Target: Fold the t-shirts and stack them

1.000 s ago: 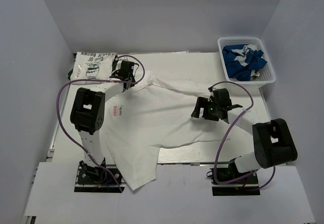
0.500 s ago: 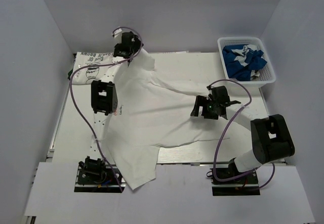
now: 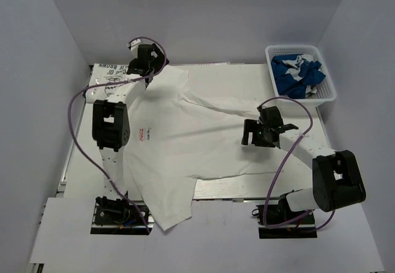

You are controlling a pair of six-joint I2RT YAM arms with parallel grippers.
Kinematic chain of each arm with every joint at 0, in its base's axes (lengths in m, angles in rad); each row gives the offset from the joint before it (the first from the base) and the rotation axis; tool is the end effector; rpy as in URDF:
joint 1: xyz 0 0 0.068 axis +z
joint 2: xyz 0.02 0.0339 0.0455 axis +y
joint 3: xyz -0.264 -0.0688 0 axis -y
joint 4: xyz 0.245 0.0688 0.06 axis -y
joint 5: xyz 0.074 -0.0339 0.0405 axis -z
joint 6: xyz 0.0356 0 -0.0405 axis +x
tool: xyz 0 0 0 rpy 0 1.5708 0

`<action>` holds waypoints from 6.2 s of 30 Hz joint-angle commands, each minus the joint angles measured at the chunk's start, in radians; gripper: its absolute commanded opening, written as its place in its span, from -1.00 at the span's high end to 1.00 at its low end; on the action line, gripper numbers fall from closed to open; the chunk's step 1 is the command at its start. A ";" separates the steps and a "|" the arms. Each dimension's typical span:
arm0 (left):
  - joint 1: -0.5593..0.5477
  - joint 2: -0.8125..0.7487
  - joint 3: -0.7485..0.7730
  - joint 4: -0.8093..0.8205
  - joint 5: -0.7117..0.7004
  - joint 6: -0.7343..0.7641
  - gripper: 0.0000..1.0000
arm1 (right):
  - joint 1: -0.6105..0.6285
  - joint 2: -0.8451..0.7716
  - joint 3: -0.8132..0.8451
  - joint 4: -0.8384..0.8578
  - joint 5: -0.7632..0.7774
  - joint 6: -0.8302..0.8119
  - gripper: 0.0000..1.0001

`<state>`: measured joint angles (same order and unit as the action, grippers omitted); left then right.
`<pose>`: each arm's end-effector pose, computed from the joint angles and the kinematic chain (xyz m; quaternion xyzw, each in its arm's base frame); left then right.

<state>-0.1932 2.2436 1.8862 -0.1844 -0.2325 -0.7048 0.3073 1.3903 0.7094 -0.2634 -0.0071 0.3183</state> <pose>0.5199 -0.0933 0.2344 -0.2740 0.8221 -0.1212 0.4842 0.2525 0.0804 0.1768 0.0041 0.9513 0.0980 0.2922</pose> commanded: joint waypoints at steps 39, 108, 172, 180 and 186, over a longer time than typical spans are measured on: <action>-0.109 -0.624 -1.009 0.020 0.242 0.134 -1.00 | -0.051 1.092 1.489 0.113 0.135 0.133 -0.81; -0.109 -0.532 -0.765 -0.204 -0.016 0.205 -1.00 | 0.035 0.240 0.316 -0.149 0.246 0.008 -0.81; -0.186 -1.239 -1.520 -0.345 0.499 -0.196 -0.05 | -0.040 -0.263 -0.004 -0.023 0.208 0.219 -0.81; -0.195 -1.260 -1.530 -0.406 0.499 -0.196 1.00 | -0.098 -0.330 -0.034 -0.186 0.357 0.298 -0.81; -0.195 -1.285 -1.543 -0.455 0.513 -0.196 1.00 | -0.143 -0.353 -0.109 -0.225 0.299 0.301 -0.81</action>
<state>-0.3836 0.9745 0.3573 -0.5922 0.2741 -0.9020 0.1799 1.0485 0.6395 -0.4545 0.2859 0.5995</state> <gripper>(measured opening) 0.027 0.905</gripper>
